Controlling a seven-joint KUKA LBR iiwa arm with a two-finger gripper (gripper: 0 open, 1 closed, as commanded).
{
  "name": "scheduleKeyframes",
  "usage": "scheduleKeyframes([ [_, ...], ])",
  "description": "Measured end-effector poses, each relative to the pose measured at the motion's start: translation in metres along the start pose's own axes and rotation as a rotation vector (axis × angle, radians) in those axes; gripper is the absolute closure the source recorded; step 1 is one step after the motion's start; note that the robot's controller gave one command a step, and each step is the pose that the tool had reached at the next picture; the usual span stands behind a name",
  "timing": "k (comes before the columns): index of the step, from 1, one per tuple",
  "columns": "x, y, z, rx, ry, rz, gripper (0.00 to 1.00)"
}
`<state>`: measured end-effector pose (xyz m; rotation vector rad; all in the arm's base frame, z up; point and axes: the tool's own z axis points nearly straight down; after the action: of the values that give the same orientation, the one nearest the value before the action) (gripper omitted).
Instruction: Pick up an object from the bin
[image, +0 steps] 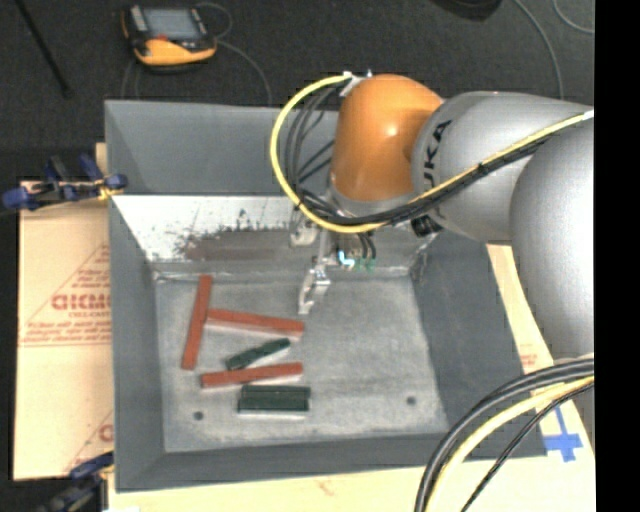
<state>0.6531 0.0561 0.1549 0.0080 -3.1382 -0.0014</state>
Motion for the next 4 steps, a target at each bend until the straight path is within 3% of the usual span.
scheduleKeyframes([
  [1,-0.002,0.0,-0.005,-0.001,-0.008,0.001,0.0],
  [2,0.036,0.028,0.066,0.007,-0.021,-0.024,1.0],
  [3,0.036,0.028,0.066,0.007,-0.021,-0.023,1.0],
  [4,0.037,0.028,0.063,0.004,-0.002,-0.021,1.0],
])
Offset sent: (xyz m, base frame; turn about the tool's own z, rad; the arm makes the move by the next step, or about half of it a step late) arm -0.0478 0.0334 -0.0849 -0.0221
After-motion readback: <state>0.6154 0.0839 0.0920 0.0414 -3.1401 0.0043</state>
